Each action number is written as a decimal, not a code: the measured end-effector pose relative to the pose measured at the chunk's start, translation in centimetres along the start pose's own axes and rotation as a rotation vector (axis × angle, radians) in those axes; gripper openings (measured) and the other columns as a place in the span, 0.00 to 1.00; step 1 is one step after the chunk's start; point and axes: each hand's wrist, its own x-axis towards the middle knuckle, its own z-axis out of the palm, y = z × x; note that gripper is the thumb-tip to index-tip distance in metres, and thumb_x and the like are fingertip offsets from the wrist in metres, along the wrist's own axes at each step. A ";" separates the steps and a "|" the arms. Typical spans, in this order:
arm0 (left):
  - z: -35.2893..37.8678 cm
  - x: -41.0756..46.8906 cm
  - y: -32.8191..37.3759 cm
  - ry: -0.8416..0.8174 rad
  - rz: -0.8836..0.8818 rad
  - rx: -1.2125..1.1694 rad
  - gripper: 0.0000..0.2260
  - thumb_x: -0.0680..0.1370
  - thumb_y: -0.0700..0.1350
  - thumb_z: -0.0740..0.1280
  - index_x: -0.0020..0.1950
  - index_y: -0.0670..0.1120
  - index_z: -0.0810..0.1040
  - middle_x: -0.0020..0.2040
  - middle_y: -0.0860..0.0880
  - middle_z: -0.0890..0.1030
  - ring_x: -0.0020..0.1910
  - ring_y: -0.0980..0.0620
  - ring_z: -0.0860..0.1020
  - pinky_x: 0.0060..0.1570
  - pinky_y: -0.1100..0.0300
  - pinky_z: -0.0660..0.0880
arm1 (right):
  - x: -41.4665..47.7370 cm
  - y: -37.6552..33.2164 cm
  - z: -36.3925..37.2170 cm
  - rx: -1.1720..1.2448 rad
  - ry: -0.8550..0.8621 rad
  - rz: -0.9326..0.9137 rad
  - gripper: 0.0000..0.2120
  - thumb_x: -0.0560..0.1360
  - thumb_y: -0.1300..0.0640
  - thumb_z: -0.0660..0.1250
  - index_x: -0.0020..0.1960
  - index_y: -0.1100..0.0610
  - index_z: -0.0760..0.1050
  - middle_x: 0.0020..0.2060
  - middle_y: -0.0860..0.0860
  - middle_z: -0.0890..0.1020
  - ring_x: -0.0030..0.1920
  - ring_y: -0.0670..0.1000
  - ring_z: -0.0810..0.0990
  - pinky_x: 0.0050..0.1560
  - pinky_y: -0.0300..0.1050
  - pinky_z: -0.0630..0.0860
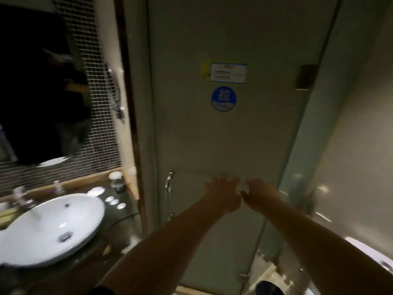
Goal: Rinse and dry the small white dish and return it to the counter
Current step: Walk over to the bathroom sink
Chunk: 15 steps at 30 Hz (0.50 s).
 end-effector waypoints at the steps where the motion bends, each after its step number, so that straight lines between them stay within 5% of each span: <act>1: -0.3 -0.6 -2.5 0.018 -0.054 0.044 0.26 0.79 0.56 0.62 0.77 0.57 0.60 0.78 0.45 0.61 0.72 0.39 0.66 0.69 0.39 0.64 | 1.3 -2.7 0.8 -0.006 -0.026 -0.073 0.28 0.80 0.40 0.58 0.77 0.50 0.65 0.74 0.55 0.72 0.73 0.58 0.71 0.71 0.56 0.69; 8: -6.0 -12.0 -19.4 0.087 -0.584 0.161 0.23 0.76 0.56 0.65 0.71 0.57 0.68 0.70 0.46 0.70 0.66 0.38 0.72 0.60 0.44 0.72 | -0.8 -25.3 2.6 0.127 -0.056 -0.566 0.20 0.78 0.41 0.59 0.65 0.48 0.75 0.64 0.54 0.79 0.64 0.60 0.78 0.62 0.55 0.75; 12: -9.5 -19.2 -25.8 0.065 -0.882 0.163 0.26 0.78 0.59 0.63 0.75 0.56 0.65 0.74 0.45 0.67 0.69 0.39 0.69 0.64 0.42 0.68 | -5.4 -34.9 2.7 0.179 -0.052 -0.862 0.20 0.81 0.42 0.58 0.70 0.47 0.73 0.68 0.52 0.78 0.65 0.56 0.77 0.65 0.50 0.73; 15: -11.8 -23.5 -29.0 0.077 -0.980 0.175 0.28 0.78 0.61 0.62 0.77 0.56 0.62 0.77 0.45 0.64 0.72 0.40 0.67 0.66 0.39 0.67 | -8.4 -40.1 3.0 0.152 -0.052 -0.891 0.25 0.81 0.40 0.58 0.76 0.47 0.68 0.74 0.50 0.72 0.72 0.55 0.72 0.72 0.53 0.70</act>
